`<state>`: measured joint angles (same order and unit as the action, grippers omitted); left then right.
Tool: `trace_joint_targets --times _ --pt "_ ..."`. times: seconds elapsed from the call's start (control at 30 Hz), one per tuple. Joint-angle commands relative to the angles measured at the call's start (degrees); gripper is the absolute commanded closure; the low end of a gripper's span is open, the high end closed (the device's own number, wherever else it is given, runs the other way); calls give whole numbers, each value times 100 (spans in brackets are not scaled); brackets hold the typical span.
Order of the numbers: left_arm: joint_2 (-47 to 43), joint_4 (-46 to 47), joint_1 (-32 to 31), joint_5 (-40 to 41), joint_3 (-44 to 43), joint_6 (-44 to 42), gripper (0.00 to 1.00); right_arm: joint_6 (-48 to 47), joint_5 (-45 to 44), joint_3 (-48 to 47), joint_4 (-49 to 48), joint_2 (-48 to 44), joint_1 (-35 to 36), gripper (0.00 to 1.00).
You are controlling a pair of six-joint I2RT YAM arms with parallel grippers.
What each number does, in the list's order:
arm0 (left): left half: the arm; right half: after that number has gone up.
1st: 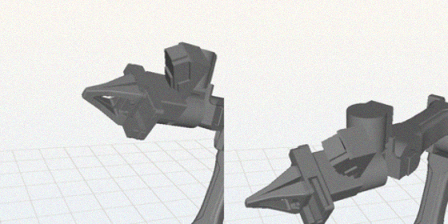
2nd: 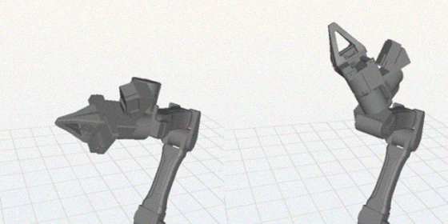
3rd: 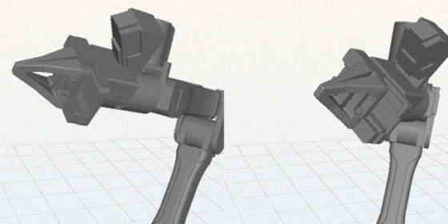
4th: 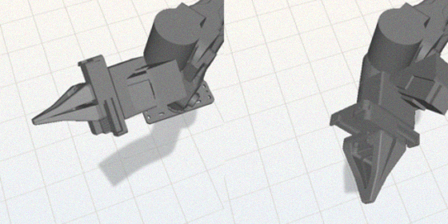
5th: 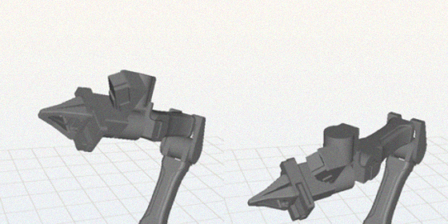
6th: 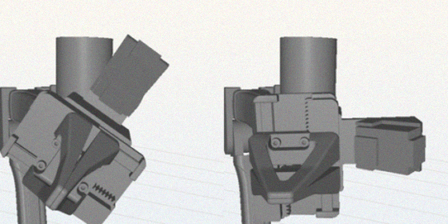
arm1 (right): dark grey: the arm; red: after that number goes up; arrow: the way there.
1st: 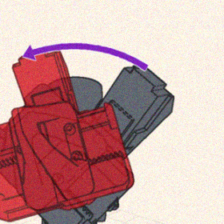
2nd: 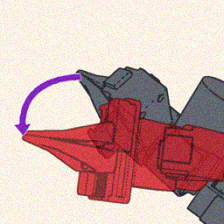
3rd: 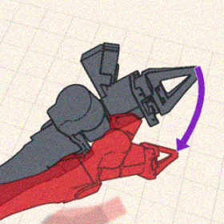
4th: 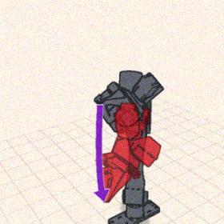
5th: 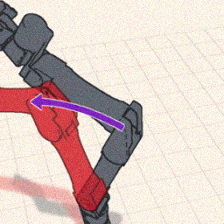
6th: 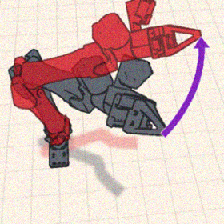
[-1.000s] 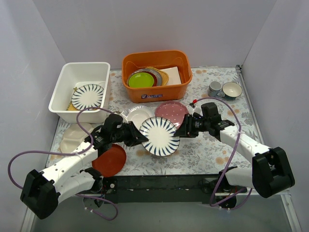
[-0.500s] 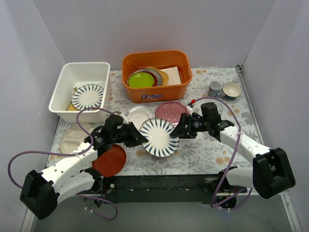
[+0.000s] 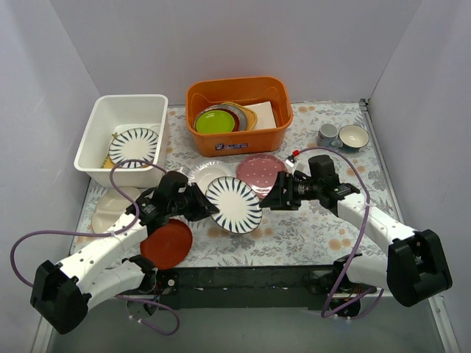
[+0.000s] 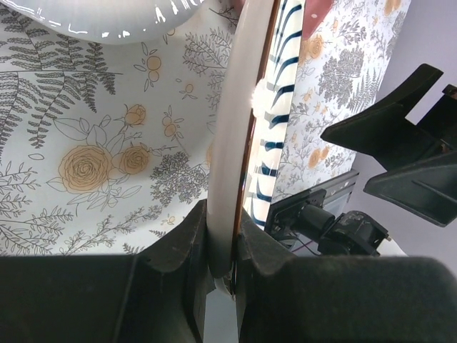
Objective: Place the plates into the plastic bin on the countertop
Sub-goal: Place the plate in the plastic bin.
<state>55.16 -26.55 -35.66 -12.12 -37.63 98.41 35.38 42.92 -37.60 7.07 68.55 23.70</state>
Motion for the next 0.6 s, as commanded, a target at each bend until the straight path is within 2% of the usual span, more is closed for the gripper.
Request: trace_joint_targets --times 0.0,0.37,0.57 --pt "-190 414 6 -10 -623 3 100 -22 191 -45 -83 -149 -59 16" --pt "-119 62 15 175 -1229 -199 100 -31 243 87 -101 -228 -129 16" --pt "135 -351 103 324 -1923 -410 100 -39 279 166 -118 -264 -156 16"
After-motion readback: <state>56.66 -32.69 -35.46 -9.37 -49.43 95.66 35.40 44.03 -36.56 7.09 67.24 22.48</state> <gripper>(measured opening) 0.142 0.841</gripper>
